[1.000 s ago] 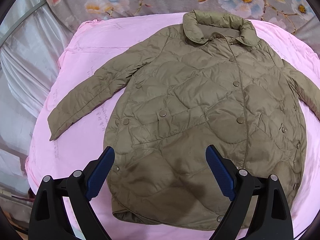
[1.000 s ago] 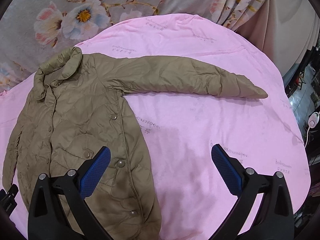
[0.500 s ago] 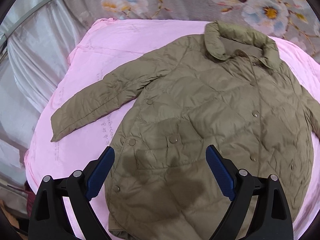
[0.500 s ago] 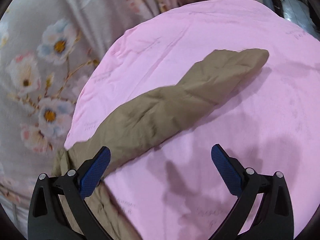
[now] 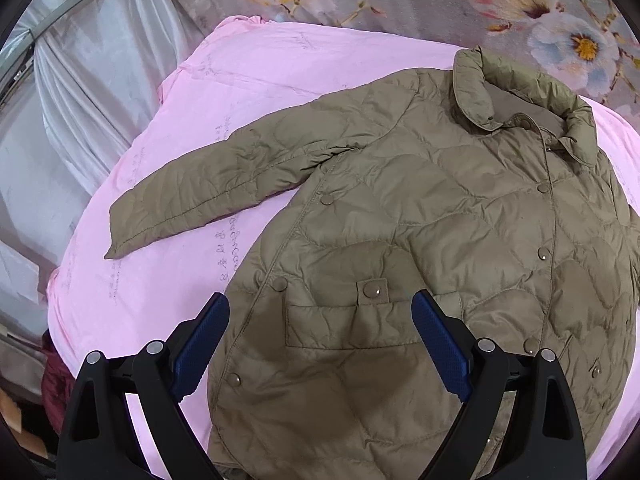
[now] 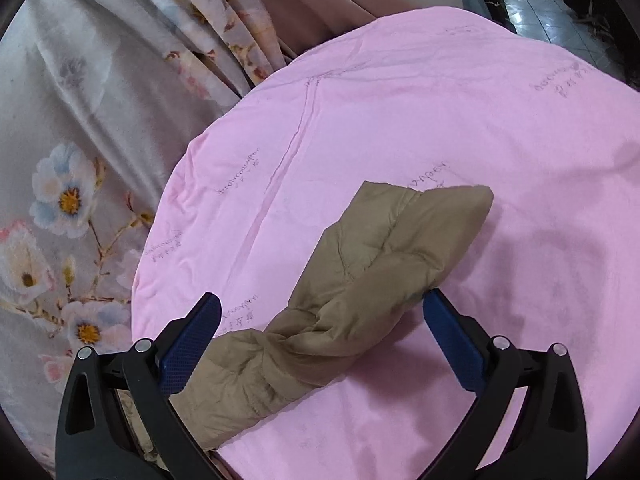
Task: Fold large clothes
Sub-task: 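Reach the right gripper to the sleeve cuff and close on it, then drag the sleeve toward the coat body and open the right gripper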
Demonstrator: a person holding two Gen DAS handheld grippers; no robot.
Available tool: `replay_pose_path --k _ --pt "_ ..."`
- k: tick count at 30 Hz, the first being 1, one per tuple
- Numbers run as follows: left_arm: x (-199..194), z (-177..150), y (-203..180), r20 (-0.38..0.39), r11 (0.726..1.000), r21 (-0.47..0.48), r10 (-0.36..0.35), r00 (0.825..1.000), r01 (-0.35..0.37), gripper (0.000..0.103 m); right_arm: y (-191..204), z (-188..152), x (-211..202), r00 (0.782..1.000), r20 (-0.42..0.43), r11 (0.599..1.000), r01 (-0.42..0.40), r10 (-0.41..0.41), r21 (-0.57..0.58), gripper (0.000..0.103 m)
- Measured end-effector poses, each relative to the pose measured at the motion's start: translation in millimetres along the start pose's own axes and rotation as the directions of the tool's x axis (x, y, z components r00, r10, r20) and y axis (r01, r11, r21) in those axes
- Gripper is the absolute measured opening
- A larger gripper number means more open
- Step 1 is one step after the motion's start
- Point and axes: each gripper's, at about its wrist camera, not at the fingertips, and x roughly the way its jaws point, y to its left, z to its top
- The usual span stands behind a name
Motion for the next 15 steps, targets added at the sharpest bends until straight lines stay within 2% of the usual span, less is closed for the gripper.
replay_pose_path --k 2,6,7,8,9,10,11,12,13,15 --pt "0 -3 -4 0.007 1.000 0.009 -0.002 1.000 0.001 0.090 -6 -10 -10 1.000 0.004 1.000 -0.009 0.009 -0.012 0.098" --pt "4 -8 -13 -0.007 1.000 0.028 -0.006 1.000 0.006 0.090 3 -24 15 0.998 -0.064 0.992 0.004 -0.012 -0.124 0.095" --pt "5 -9 -15 -0.009 0.999 0.033 -0.005 1.000 0.005 0.090 7 -25 21 0.997 -0.071 0.990 0.000 -0.010 -0.138 0.089" --pt "5 -10 -16 -0.010 0.999 0.037 -0.004 1.000 0.004 0.090 11 -24 27 0.997 -0.075 0.989 0.000 -0.011 -0.151 0.077" --pt "6 -12 -19 -0.012 0.999 0.044 -0.003 1.000 0.003 0.090 15 -21 33 0.997 -0.075 0.987 -0.005 -0.007 -0.160 0.073" --pt "6 -13 -21 -0.013 0.999 0.049 -0.003 1.000 0.003 0.090 17 -19 35 0.998 -0.066 0.986 -0.012 0.001 -0.164 0.063" --pt "6 -15 -23 -0.014 0.998 0.056 -0.005 1.000 0.006 0.090 20 -18 35 0.998 -0.062 0.985 -0.017 0.006 -0.172 0.048" --pt "6 -15 -24 -0.014 0.998 0.061 -0.006 1.000 0.007 0.090 26 -16 33 0.998 -0.068 0.983 -0.024 0.012 -0.184 0.041" --pt "6 -16 -25 -0.013 0.998 0.065 -0.007 1.000 0.007 0.090 34 -16 27 0.997 -0.068 0.980 -0.034 0.021 -0.196 0.030" --pt "5 -15 -26 -0.008 0.998 0.065 -0.007 1.000 0.007 0.090 58 -20 -2 0.998 -0.030 0.970 -0.065 0.060 -0.235 0.023"
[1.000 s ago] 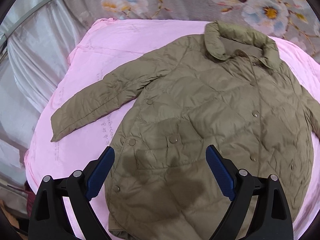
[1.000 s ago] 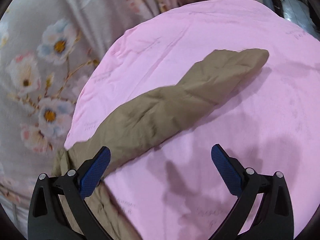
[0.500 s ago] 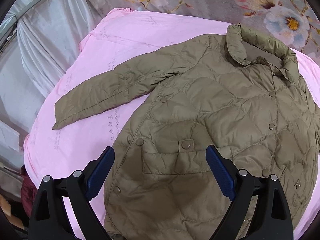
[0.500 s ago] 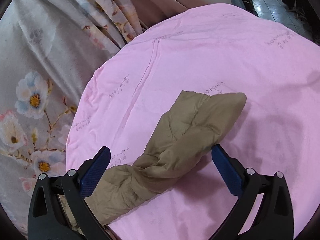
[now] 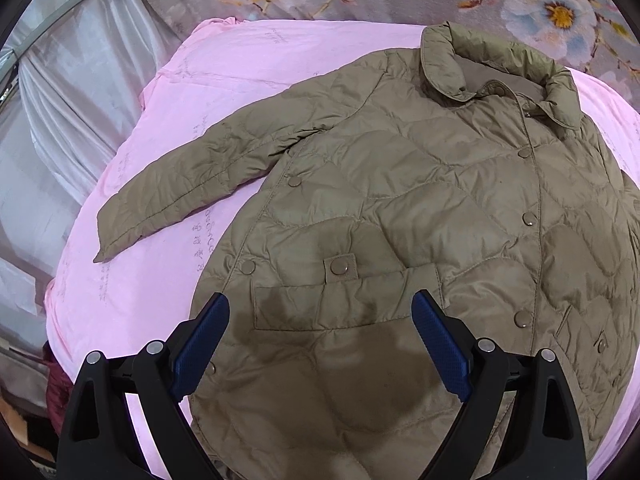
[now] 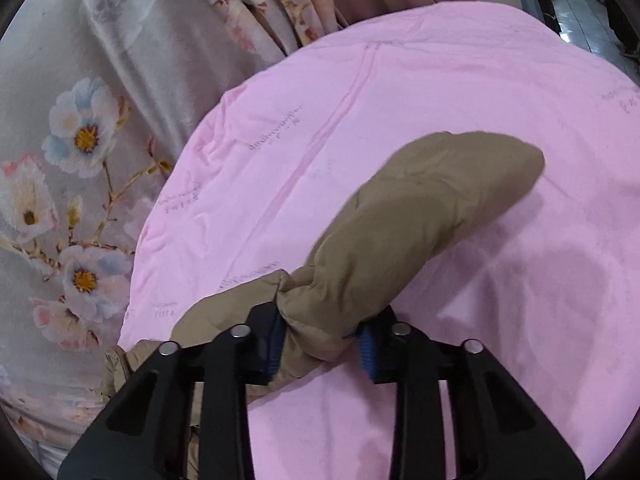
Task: Fold large clothes
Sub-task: 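Drag the sleeve toward the coat body and open the right gripper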
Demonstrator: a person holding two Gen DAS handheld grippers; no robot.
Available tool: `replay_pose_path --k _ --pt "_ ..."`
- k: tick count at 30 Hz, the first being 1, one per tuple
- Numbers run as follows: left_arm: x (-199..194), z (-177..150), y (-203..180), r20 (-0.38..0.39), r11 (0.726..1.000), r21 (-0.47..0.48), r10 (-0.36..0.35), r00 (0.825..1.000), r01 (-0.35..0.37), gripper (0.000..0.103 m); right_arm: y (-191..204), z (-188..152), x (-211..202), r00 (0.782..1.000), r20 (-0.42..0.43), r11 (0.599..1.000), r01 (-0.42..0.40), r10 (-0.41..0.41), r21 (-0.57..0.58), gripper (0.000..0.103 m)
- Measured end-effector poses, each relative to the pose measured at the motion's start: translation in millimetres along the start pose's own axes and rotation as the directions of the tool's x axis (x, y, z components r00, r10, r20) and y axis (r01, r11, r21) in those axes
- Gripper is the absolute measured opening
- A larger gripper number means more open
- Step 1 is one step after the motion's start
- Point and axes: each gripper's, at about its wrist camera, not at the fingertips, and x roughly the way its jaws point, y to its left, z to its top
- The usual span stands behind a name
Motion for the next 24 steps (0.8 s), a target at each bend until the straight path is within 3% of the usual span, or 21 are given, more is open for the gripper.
replay_pose_path --k 3,6,7,8,9,11,15,16,24 --pt "-1 2 3 0.003 1.000 -0.015 -0.001 1.000 0.001 0.090 48 3 -36 0.995 0.060 0.994 -0.074 0.079 -0.082 0.021" --pt "-4 2 5 0.011 1.000 -0.024 -0.005 1.000 0.005 0.090 109 5 -53 0.981 0.099 0.963 -0.143 0.169 -0.227 0.024" --pt "-4 2 6 0.014 1.000 -0.023 -0.006 1.000 0.007 0.090 124 2 -55 0.976 0.121 0.948 -0.140 0.181 -0.285 0.044" --pt "-4 1 6 0.017 1.000 -0.023 -0.009 1.000 0.009 0.090 136 -3 -55 0.972 0.146 0.932 -0.123 0.182 -0.341 0.085" --pt "-4 0 7 0.017 1.000 -0.023 -0.011 1.000 0.011 0.090 145 -12 -52 0.971 0.190 0.920 -0.061 0.145 -0.388 0.098" --pt "-2 0 8 0.009 1.000 -0.021 -0.021 1.000 0.022 0.090 148 -24 -37 0.982 0.171 0.897 0.003 0.081 -0.441 0.098" --pt "1 -1 13 0.003 0.999 -0.014 -0.028 1.000 0.028 0.090 103 -44 -13 0.999 0.018 0.939 -0.040 0.049 -0.343 0.086" --pt "3 -1 14 0.003 0.999 -0.014 -0.029 1.000 0.029 0.090 89 -49 -10 1.000 -0.016 0.944 -0.003 -0.002 -0.330 0.082" --pt "17 -5 16 -0.031 1.000 0.003 -0.024 0.999 0.024 0.090 24 -50 -1 0.995 -0.087 0.984 0.042 -0.058 -0.173 0.079"
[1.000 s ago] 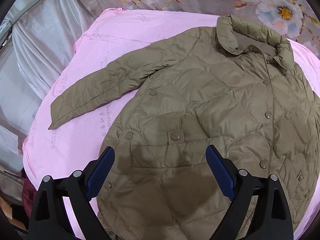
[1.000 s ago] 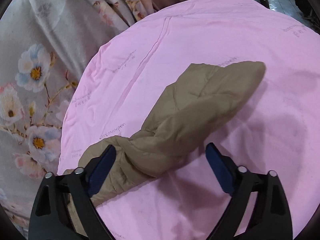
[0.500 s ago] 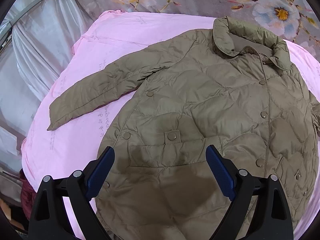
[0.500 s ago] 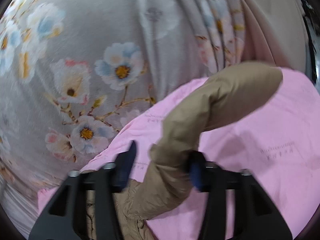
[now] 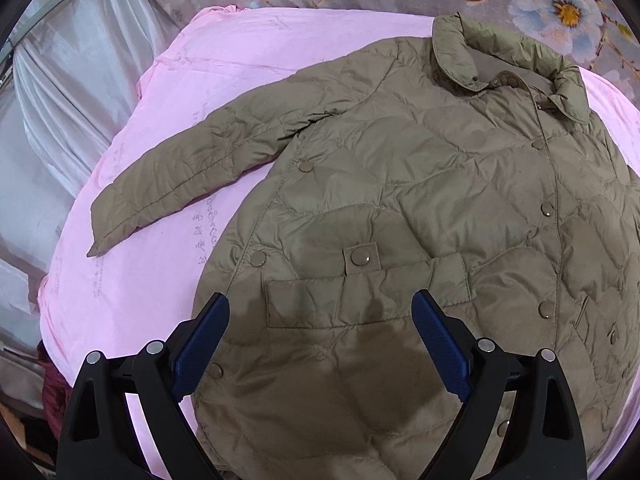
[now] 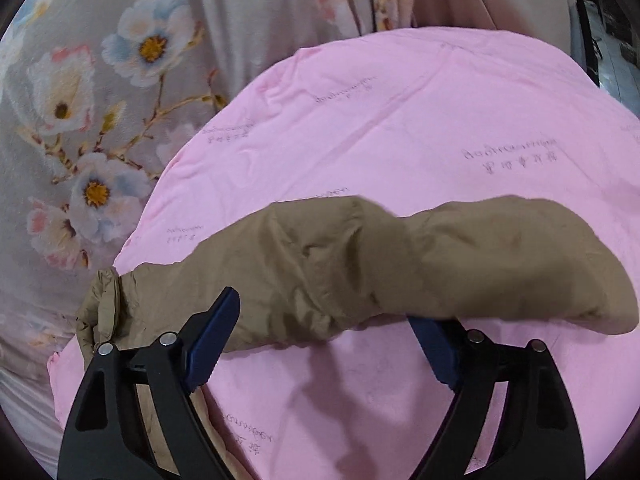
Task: Fold large clothes
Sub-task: 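Drag the sleeve toward the coat body and open the right gripper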
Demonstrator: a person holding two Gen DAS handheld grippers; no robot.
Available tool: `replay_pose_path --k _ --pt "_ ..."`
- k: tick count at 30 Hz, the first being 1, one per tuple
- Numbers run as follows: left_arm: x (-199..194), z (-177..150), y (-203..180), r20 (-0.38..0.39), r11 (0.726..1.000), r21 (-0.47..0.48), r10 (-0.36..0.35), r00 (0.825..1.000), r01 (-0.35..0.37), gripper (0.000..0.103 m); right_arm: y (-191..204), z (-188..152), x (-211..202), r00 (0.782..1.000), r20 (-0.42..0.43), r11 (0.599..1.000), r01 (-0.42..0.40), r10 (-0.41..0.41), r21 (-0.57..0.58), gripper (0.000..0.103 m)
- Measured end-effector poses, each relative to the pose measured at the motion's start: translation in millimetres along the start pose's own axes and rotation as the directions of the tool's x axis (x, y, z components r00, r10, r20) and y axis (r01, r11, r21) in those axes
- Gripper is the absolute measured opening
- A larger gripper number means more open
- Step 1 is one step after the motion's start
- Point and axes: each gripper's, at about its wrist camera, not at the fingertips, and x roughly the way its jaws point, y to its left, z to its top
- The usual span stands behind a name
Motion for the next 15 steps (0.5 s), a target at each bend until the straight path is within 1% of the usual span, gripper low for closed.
replay_pose_path --k 1,3,5,6,7,8,10,12,15 --pt "0 0 -1 0.001 1.000 0.004 -0.002 1.000 0.002 0.090 -3 2 -3 1.000 0.002 1.000 -0.013 0.013 0.002 0.075" --pt "-2 1 -5 0.005 1.000 0.018 -0.008 1.000 0.008 0.090 -4 6 -20 1.000 0.025 0.999 -0.018 0.019 -0.037 0.075" --pt "-3 2 -7 0.010 1.000 0.023 -0.015 1.000 0.015 0.090 -7 8 -38 0.999 0.046 0.996 0.005 -0.001 -0.085 0.075" --pt "-4 4 -8 0.013 1.000 0.021 -0.020 1.000 0.020 0.090 -9 7 -47 0.998 0.060 0.993 0.033 -0.026 -0.117 0.075" --pt "-4 4 -8 0.013 1.000 0.019 -0.022 1.000 0.022 0.090 -11 5 -56 0.994 0.083 0.982 0.085 -0.072 -0.167 0.075" --pt "-3 6 -9 0.012 1.000 0.014 -0.027 1.000 0.027 0.090 -14 2 -64 0.983 0.149 0.974 0.134 -0.107 -0.184 0.075" --pt "-3 6 -11 0.010 0.999 0.011 -0.031 0.999 0.031 0.090 -20 -4 -69 0.969 0.177 0.940 0.215 -0.172 -0.264 0.075" --pt "-2 6 -15 0.007 0.999 0.017 -0.033 0.999 0.033 0.090 -32 -10 -67 0.960 0.183 0.911 0.262 -0.212 -0.318 0.075" --pt "-3 4 -22 0.009 0.999 0.036 -0.034 0.999 0.034 0.090 -53 -11 -58 0.948 0.197 0.890 0.304 -0.249 -0.339 0.075"
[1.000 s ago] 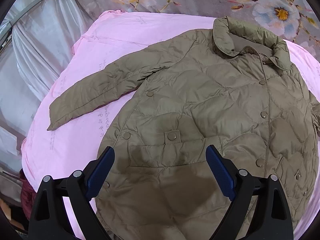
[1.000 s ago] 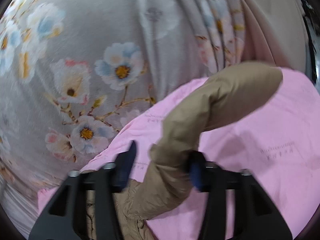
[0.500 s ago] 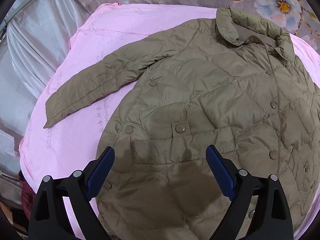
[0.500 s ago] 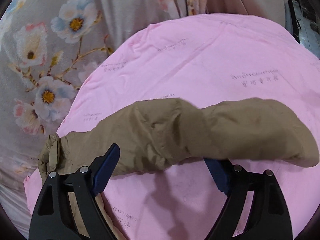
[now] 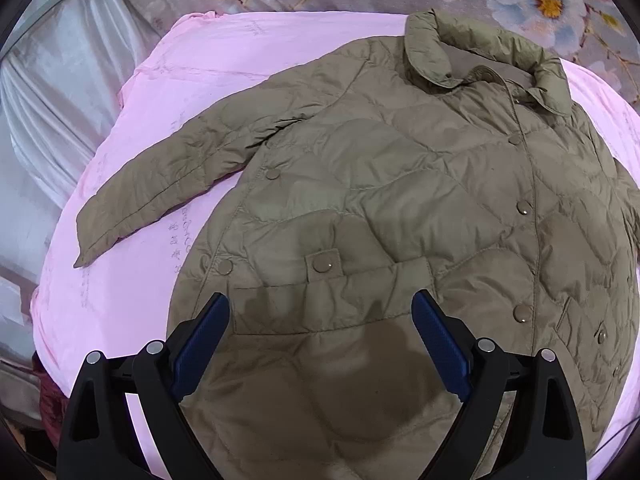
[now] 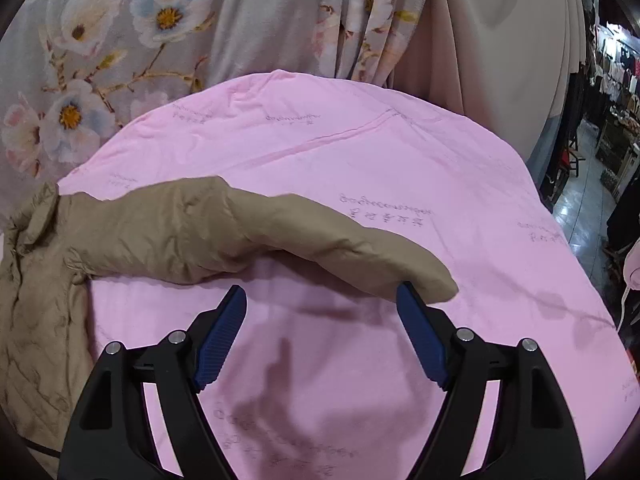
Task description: Fold large clothes
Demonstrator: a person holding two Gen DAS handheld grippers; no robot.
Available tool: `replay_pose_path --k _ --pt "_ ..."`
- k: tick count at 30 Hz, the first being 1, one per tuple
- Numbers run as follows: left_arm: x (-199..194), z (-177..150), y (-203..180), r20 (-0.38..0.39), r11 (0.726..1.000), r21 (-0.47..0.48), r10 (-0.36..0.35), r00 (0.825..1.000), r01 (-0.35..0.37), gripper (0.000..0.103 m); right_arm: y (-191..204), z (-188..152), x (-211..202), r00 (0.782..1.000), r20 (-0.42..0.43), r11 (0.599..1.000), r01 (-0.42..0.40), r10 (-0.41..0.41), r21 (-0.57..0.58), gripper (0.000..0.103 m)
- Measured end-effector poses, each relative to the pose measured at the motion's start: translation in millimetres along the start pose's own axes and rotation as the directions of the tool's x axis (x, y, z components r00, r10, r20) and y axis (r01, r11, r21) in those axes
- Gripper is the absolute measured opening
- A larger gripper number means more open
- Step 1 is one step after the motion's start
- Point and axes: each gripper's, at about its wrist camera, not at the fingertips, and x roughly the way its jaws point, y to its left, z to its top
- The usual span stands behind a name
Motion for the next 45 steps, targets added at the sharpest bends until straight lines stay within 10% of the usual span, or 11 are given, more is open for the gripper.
replay_pose_path --k 9,14,18,20,24,25,28,31,39,45 --pt "-3 -8 -14 0.007 0.998 0.056 0.017 1.000 -0.017 0.090 -54 21 41 0.999 0.046 0.994 -0.022 0.017 0.110 0.075" --pt "-6 -10 -18 0.004 0.998 0.059 0.011 1.000 -0.011 0.090 -34 43 18 0.982 0.011 0.976 -0.187 0.187 0.109 0.012" --pt "-16 -8 -18 0.021 0.999 0.051 -0.006 1.000 0.005 0.090 -15 64 -28 0.948 0.005 0.938 -0.314 0.317 0.147 0.008" --pt "-22 -7 -15 0.033 0.999 0.042 -0.016 0.999 0.015 0.090 -6 74 -58 0.905 -0.006 0.888 -0.415 0.425 0.195 0.007" --pt "-27 -5 -10 0.041 0.999 0.023 -0.024 0.999 0.023 0.090 -2 92 -129 0.683 0.059 0.623 -0.695 0.728 0.359 0.007" --pt "-27 -5 -7 0.040 1.000 0.013 -0.027 0.999 0.027 0.090 0 98 -151 0.713 0.061 0.659 -0.674 0.699 0.334 0.007" --pt "-28 -8 -2 0.028 0.999 -0.010 -0.043 0.999 0.043 0.090 -7 99 -164 0.914 0.011 0.868 -0.390 0.407 0.306 0.007" --pt "-32 -9 -1 0.034 0.998 -0.013 -0.056 0.998 0.056 0.090 -27 77 -124 0.991 -0.066 0.934 -0.086 0.116 0.347 0.011" --pt "-34 -16 -2 0.041 0.998 0.019 -0.055 0.998 0.055 0.090 -30 23 -77 0.996 -0.084 0.954 0.056 -0.033 0.295 0.053" --pt "-28 -22 -11 0.028 0.997 0.046 -0.064 0.998 0.063 0.090 -19 -23 -23 0.958 -0.132 0.903 -0.187 0.255 0.387 0.062"
